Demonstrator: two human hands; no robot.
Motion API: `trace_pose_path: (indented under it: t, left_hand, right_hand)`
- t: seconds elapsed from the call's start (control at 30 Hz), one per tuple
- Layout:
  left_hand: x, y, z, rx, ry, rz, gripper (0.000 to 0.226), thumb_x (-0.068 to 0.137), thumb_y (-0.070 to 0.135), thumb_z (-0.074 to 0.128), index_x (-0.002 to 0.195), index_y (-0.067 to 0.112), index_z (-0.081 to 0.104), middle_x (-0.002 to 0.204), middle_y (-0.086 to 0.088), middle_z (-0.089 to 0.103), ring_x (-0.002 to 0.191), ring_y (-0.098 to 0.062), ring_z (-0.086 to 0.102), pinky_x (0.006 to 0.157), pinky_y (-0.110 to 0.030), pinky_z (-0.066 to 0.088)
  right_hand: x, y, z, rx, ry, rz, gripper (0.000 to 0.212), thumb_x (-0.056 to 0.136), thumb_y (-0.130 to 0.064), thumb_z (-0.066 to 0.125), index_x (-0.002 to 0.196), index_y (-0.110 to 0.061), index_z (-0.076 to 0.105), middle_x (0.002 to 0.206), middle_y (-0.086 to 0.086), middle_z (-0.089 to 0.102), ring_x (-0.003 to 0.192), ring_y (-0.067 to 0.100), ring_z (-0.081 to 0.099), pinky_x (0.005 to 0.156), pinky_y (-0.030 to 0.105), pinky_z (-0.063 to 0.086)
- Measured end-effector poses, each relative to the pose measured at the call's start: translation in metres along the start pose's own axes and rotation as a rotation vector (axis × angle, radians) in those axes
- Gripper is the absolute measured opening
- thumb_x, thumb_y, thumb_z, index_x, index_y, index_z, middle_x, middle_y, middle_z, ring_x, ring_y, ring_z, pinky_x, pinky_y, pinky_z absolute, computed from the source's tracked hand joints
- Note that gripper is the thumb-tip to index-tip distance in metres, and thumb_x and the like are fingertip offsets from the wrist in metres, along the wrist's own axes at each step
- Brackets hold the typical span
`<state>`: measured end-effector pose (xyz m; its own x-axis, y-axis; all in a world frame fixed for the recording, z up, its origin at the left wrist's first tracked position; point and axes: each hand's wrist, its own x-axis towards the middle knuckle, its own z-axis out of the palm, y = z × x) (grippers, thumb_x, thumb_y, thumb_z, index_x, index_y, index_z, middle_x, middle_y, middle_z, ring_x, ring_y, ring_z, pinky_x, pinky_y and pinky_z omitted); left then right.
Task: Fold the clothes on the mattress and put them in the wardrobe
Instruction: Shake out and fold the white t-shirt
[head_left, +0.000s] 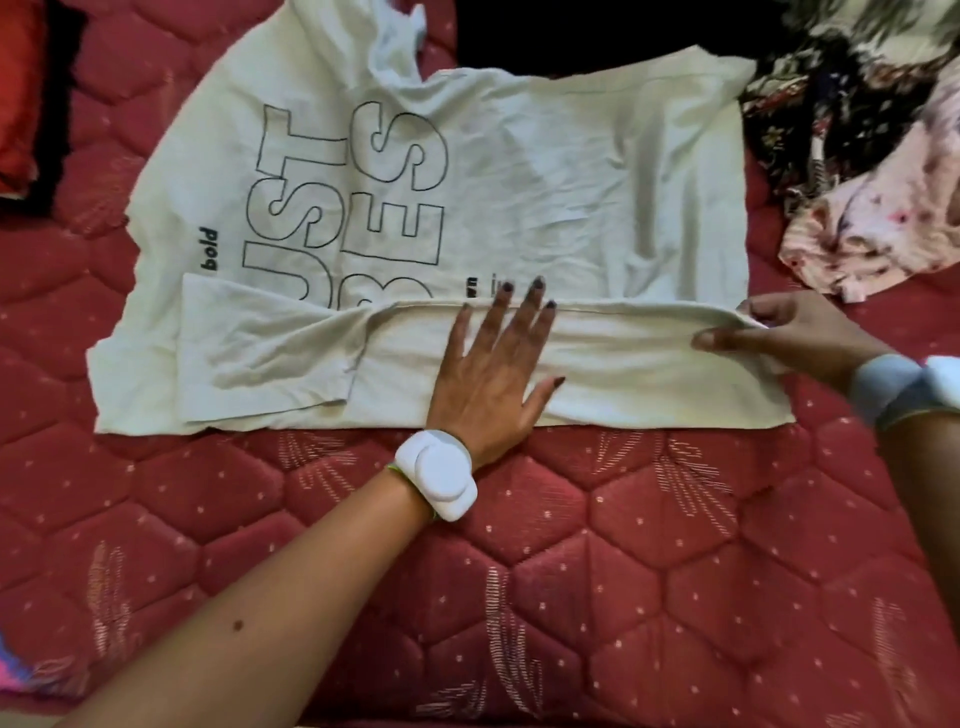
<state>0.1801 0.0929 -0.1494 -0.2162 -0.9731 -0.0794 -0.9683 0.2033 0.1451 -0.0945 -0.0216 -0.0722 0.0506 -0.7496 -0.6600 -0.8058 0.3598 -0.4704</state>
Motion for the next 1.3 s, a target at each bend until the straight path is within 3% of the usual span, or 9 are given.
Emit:
trace_pose_path:
  t: [0.07, 0.27, 0.47, 0.67, 0.9, 0.97, 1.1, 1.2, 1.3]
  left_hand:
    - [0.004, 0.017, 0.005, 0.004, -0.030, 0.065, 0.067, 0.097, 0.053, 0.028, 0.153, 0.017, 0.016, 0.161, -0.001, 0.006, 0.148, -0.023, 0.003, 0.118, -0.050, 0.009]
    - [0.024, 0.032, 0.002, -0.064, -0.008, -0.017, 0.069, 0.093, 0.054, 0.030, 0.150, 0.016, 0.027, 0.160, -0.005, 0.013, 0.147, -0.023, 0.012, 0.113, -0.050, 0.019]
    - [0.114, -0.007, -0.014, -0.127, 0.101, -0.161, 0.061, 0.089, 0.042, 0.042, 0.140, 0.008, 0.042, 0.155, -0.019, 0.025, 0.136, -0.030, 0.040, 0.093, -0.046, 0.042]
    - [0.200, -0.062, -0.024, -0.012, 0.035, -0.247, 0.060, 0.095, 0.043, 0.041, 0.146, 0.012, 0.031, 0.158, -0.015, 0.014, 0.145, -0.026, 0.020, 0.102, -0.045, 0.028]
    - [0.230, -0.080, -0.023, 0.062, 0.168, -0.252, 0.058, 0.094, 0.051, 0.038, 0.141, 0.017, 0.037, 0.154, -0.008, 0.028, 0.139, -0.023, 0.030, 0.099, -0.041, 0.026]
    - [0.233, -0.083, -0.024, 0.096, 0.220, -0.243, 0.058, 0.091, 0.057, 0.037, 0.135, 0.019, 0.042, 0.144, -0.004, 0.038, 0.129, -0.028, 0.037, 0.094, -0.042, 0.026]
    - [0.240, -0.095, -0.029, 0.118, 0.210, -0.253, 0.065, 0.086, 0.072, 0.031, 0.123, 0.021, 0.047, 0.128, -0.006, 0.044, 0.115, -0.029, 0.040, 0.090, -0.042, 0.023]
    - [0.243, -0.108, -0.035, 0.189, 0.185, -0.217, 0.077, 0.081, 0.081, 0.026, 0.118, 0.017, 0.047, 0.119, -0.011, 0.047, 0.108, -0.030, 0.043, 0.088, -0.046, 0.025]
    - [0.237, -0.132, -0.047, 0.264, 0.165, -0.175, 0.076, 0.081, 0.081, 0.030, 0.110, 0.012, 0.048, 0.106, -0.015, 0.054, 0.101, -0.033, 0.048, 0.090, -0.052, 0.027]
  right_hand:
    - [-0.001, 0.021, -0.004, 0.064, 0.108, 0.051, 0.077, 0.031, -0.079, 0.073, 0.067, -0.013, 0.062, 0.048, -0.009, 0.051, 0.045, 0.007, 0.044, 0.041, 0.019, 0.032]
    - [0.010, 0.040, 0.004, -0.202, 0.700, 0.178, 0.040, 0.093, -0.050, 0.047, 0.102, -0.013, 0.060, 0.104, 0.026, 0.062, 0.096, 0.046, 0.057, 0.073, 0.044, 0.043]
    - [0.072, -0.027, 0.002, -0.299, 0.657, -0.358, 0.028, 0.089, -0.030, 0.051, 0.109, -0.011, 0.059, 0.110, 0.019, 0.054, 0.100, 0.039, 0.052, 0.080, 0.046, 0.043]
    - [0.137, -0.079, -0.009, -0.190, 0.658, 0.145, 0.055, 0.092, -0.045, 0.052, 0.128, -0.005, 0.041, 0.135, 0.019, 0.041, 0.125, 0.036, 0.038, 0.097, 0.043, 0.034]
    - [0.154, -0.055, -0.030, -0.106, 0.865, 0.296, 0.041, 0.095, -0.017, 0.037, 0.135, -0.012, 0.036, 0.126, 0.018, 0.053, 0.115, 0.037, 0.052, 0.092, 0.045, 0.039]
    - [0.153, -0.057, -0.030, -0.237, 0.942, 0.056, 0.045, 0.089, -0.020, 0.039, 0.133, -0.012, 0.041, 0.128, 0.017, 0.048, 0.116, 0.036, 0.047, 0.091, 0.045, 0.035]
    - [0.157, -0.083, -0.029, -0.543, 0.595, -0.589, 0.066, 0.066, -0.029, 0.050, 0.131, -0.017, 0.042, 0.135, 0.016, 0.038, 0.124, 0.037, 0.035, 0.098, 0.044, 0.026]
    - [0.169, -0.094, -0.043, -0.777, 0.289, -0.585, 0.077, 0.059, -0.043, 0.055, 0.131, -0.026, 0.039, 0.138, 0.010, 0.034, 0.130, 0.035, 0.026, 0.103, 0.051, 0.018]
    - [0.172, -0.093, -0.068, -0.883, 0.286, -0.562, 0.043, 0.073, -0.039, 0.058, 0.112, -0.022, 0.054, 0.108, 0.011, 0.060, 0.110, 0.036, 0.047, 0.098, 0.053, 0.025]
